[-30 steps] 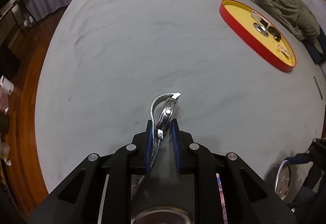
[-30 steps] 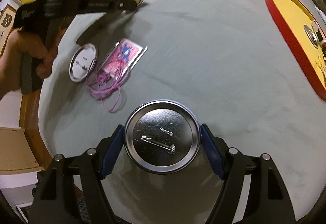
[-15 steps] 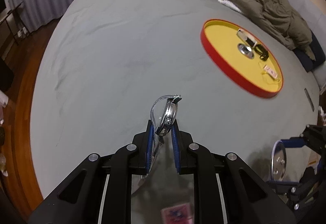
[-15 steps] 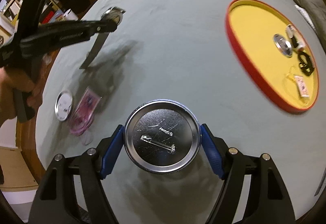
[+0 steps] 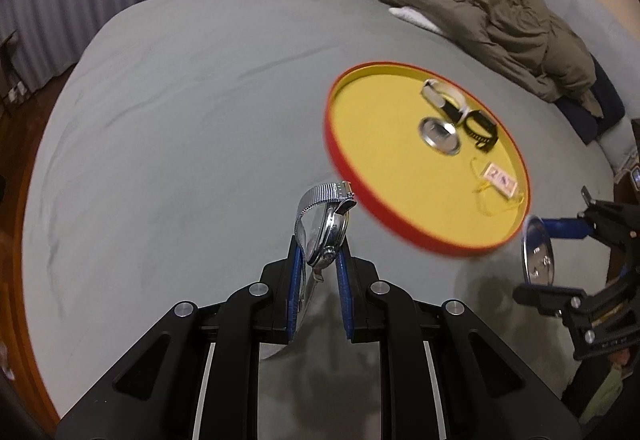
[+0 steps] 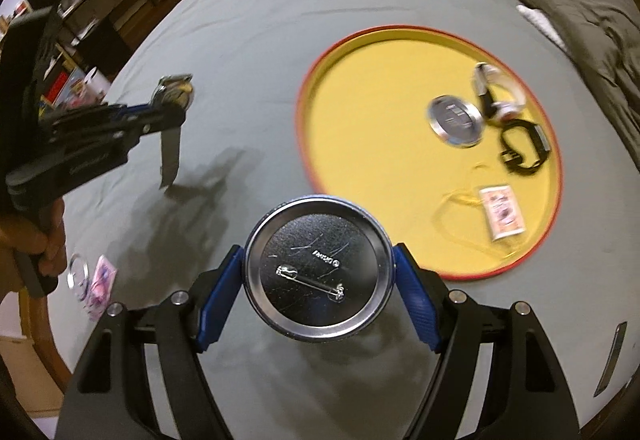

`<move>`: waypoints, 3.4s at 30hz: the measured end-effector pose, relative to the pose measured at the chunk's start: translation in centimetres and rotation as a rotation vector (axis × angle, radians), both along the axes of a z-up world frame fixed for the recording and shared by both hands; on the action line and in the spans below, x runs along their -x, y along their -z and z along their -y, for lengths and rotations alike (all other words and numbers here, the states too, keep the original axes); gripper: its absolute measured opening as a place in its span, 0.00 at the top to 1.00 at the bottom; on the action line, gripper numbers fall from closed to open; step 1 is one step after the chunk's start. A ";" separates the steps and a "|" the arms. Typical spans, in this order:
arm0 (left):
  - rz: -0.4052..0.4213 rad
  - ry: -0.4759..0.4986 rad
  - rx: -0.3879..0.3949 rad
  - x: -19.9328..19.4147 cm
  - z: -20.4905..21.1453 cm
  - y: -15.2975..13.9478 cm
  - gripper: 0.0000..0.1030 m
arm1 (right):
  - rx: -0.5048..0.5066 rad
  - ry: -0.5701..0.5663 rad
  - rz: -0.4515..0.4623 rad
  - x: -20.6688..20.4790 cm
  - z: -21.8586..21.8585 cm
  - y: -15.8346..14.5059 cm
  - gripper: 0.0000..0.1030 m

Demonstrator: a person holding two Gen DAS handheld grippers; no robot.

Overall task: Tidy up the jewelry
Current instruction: 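Carry the watch and badge over the yellow tray and lower them, then open both tools to release the watch and badge in the tray, then move both tools back toward the pink card holder and last badge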

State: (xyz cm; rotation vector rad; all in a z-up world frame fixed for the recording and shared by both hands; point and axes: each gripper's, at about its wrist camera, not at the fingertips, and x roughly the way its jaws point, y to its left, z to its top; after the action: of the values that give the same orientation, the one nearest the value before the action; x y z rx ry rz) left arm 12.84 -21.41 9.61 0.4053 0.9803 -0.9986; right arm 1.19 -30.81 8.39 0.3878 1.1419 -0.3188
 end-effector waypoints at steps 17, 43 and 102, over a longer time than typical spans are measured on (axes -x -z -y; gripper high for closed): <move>-0.047 0.087 -0.005 3.2 12.7 2.0 0.85 | 0.004 0.021 -0.031 0.8 10.2 3.1 0.32; -0.131 0.142 -0.102 8.1 16.0 6.4 0.85 | -0.039 -0.091 -0.089 -0.2 13.3 8.0 0.32; -0.132 -0.246 0.015 2.0 -9.3 2.5 0.18 | 0.009 -0.148 -0.025 -5.3 -3.3 3.6 0.15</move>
State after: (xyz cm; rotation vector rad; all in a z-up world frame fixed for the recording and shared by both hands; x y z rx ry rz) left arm 10.81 -12.16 7.08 0.2016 1.1120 -0.8165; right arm 6.44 -27.51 4.79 0.2897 1.1865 -0.1995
